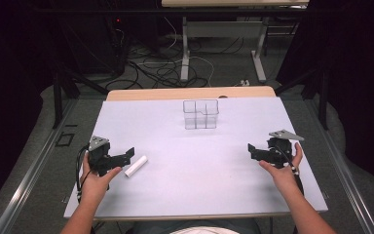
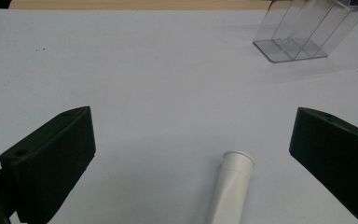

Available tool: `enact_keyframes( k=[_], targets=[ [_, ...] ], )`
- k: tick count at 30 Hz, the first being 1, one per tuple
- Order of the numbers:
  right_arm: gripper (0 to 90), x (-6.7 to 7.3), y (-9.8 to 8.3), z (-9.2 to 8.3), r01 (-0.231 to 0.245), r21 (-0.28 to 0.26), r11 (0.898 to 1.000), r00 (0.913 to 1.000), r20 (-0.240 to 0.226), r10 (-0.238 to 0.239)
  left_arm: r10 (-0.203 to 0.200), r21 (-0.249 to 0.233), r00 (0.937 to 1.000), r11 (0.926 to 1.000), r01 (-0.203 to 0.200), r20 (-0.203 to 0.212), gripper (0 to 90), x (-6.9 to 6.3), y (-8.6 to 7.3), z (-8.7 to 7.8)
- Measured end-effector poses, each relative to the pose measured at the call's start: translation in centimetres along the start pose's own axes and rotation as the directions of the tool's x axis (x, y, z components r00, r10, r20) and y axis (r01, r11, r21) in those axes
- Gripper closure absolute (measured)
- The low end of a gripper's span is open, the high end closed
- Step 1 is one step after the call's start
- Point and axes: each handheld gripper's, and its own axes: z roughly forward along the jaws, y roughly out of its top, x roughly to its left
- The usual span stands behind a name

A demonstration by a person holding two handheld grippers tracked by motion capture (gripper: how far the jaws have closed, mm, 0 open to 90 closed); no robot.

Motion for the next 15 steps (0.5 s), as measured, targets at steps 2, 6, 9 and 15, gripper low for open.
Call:
enact_keyframes(
  k=[2, 6, 9, 15],
  targets=[
    [7.7, -0.1, 0.1, -0.1, -0.009, 0.001, 1.0, 0.9999, -0.005, 0.009, 0.0, -0.005, 1.0, 1.0, 0.0, -0.004, 0.3, 0.1, 0.0, 0.0],
    [10.8, 0.0, 0.1, 0.0, -0.005, 0.014, 1.0, 1.0, 0.008, 0.005, -0.008, -0.006, 0.9998, 0.9999, 0.008, -0.019, 0.3, 0.2, 0.0, -0.1],
    [11.2, 0.0, 0.0, 0.2, -0.007, 0.03, 1.0, 0.9998, 0.018, 0.007, -0.011, -0.001, 0.9995, 0.9999, 0.01, -0.03, 0.3, 0.4, 0.0, -0.1],
    [11.0, -0.4, -0.4, 0.9, -0.057, 0.064, 0.996, 0.9971, 0.055, 0.054, -0.008, -0.007, 0.9984, 0.9999, 0.008, -0.057, 0.3, 0.4, 0.0, 0.0]
  ],
)
